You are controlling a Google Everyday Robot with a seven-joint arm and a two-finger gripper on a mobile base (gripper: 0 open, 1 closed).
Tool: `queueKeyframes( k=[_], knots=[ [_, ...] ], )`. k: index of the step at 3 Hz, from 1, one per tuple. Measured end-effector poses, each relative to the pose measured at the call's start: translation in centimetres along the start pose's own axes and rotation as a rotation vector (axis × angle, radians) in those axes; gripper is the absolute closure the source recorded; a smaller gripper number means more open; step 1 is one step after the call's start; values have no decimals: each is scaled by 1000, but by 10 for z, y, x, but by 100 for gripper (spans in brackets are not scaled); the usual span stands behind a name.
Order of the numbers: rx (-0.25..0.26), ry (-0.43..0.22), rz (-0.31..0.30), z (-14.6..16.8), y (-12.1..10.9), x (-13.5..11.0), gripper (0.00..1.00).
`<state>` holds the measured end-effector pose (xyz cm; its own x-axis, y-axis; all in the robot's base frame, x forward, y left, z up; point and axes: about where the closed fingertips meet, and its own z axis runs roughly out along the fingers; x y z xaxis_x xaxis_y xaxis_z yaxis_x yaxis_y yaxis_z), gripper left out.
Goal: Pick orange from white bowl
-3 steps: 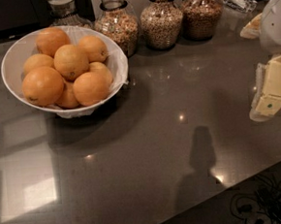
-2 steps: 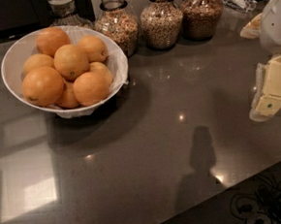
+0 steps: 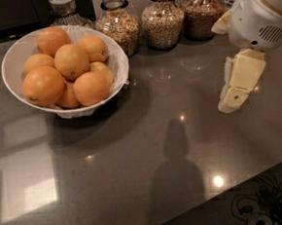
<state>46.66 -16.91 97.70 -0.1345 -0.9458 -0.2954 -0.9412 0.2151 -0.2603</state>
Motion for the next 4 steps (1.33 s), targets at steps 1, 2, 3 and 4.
queueKeyframes(
  k=[1, 2, 3, 4],
  knots=[
    [2, -93, -87, 7, -7, -53, 0],
    [2, -93, -87, 7, -7, -53, 0],
    [-1, -134, -111, 15, -7, -69, 0],
    [-11, -255, -178, 27, -16, -123, 0]
  ],
)
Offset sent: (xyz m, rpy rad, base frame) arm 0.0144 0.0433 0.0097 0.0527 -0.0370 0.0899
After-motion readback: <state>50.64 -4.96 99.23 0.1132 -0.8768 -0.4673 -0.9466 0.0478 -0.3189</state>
